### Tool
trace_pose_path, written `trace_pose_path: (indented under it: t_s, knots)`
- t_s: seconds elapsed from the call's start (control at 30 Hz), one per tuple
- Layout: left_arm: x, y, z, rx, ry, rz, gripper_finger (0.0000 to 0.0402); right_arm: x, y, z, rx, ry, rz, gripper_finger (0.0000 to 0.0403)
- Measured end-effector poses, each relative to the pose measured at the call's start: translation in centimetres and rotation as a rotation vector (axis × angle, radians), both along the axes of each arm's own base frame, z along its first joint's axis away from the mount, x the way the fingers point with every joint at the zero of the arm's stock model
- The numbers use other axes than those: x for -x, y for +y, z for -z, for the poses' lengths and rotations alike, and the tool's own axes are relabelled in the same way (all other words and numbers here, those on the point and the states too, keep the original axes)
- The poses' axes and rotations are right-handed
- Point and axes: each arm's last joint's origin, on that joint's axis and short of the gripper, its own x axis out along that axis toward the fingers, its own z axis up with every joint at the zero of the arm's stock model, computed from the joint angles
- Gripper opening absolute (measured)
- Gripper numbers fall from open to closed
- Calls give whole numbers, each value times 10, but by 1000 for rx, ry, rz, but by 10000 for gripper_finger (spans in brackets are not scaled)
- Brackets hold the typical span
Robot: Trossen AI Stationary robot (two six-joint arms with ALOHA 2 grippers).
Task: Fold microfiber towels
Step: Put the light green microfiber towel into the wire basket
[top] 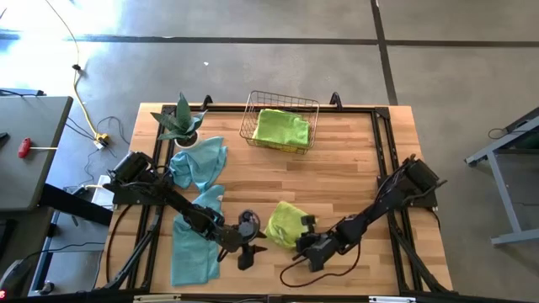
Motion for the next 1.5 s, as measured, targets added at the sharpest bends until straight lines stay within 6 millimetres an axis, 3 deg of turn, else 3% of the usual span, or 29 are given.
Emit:
trace_pose_path:
  t_s: [0.23,0.43,0.63,0.93,1.2,1.37,1.5]
  knots:
    - [0,-2,0,80,12,2,191,-5,-41,-46,-134,23,120,3]
    - [0,-1,0,80,11,2,191,-5,-93,-92,-229,-38,296,1]
    - [-2,4,0,27,9,20,191,-8,-148,-125,-243,-170,382,1]
    - [-7,17,0,-18,11,10,191,-21,-226,-142,-365,-346,389,1]
    - [-11,28,1,-37,14,-10,191,-20,-282,-163,-275,-605,456,1]
    - [-12,31,1,-40,14,-19,191,-12,-312,-159,-193,-604,553,0]
    - [-12,32,1,-40,15,-19,191,-14,-324,-148,-212,-572,588,0]
